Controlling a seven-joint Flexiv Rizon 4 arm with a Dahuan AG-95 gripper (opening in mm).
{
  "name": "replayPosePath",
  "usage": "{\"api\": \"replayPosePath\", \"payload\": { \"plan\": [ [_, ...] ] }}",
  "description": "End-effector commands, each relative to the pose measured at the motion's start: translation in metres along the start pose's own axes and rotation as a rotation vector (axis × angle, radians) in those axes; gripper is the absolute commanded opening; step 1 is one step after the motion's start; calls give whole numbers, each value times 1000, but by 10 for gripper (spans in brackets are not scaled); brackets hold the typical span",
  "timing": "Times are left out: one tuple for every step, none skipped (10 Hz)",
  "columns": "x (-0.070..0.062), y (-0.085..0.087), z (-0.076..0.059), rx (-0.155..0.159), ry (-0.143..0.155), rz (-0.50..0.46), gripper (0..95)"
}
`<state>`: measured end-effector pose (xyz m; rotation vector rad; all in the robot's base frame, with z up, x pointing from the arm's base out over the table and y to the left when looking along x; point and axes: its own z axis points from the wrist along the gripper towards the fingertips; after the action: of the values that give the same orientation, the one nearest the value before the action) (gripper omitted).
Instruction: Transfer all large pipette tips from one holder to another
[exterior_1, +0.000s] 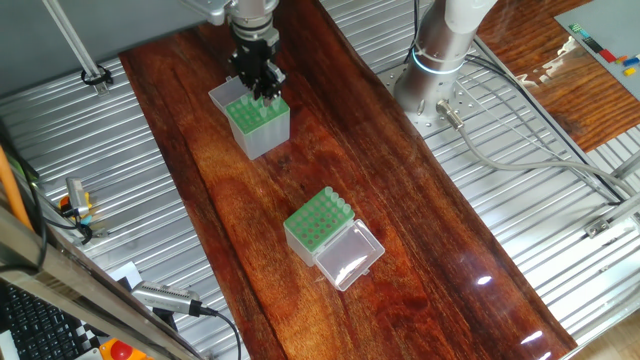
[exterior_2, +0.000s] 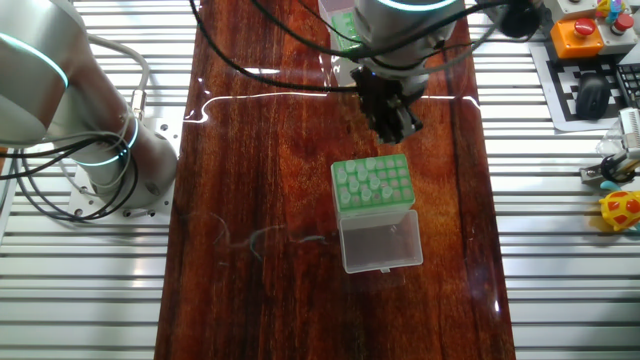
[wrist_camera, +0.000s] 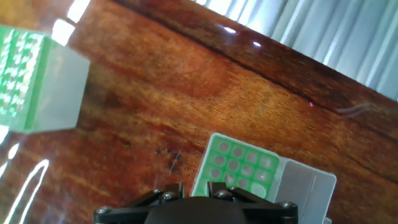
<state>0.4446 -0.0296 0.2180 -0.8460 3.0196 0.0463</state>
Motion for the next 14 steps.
{"api": "replayPosePath", "payload": {
  "plan": [
    [-1, 0, 1, -6, 54, -66, 190],
    [-1, -3, 6, -6, 62, -96, 190],
    [2, -9, 15, -4, 60, -120, 190],
    [6, -17, 24, -2, 53, -148, 190],
    [10, -23, 31, 5, 45, -163, 190],
    [12, -27, 37, 10, 37, -172, 190],
    [13, -28, 43, 14, 33, -168, 190],
    [13, -28, 43, 13, 31, -163, 190],
    [13, -28, 43, 14, 28, -156, 190],
    [13, -28, 43, 14, 26, -140, 190],
    [13, -28, 43, 15, 27, -125, 190],
    [13, -28, 43, 18, 29, -114, 190],
    [13, -28, 43, 19, 23, -109, 190],
    [13, -28, 43, 19, 22, -107, 190]
  ]
}}
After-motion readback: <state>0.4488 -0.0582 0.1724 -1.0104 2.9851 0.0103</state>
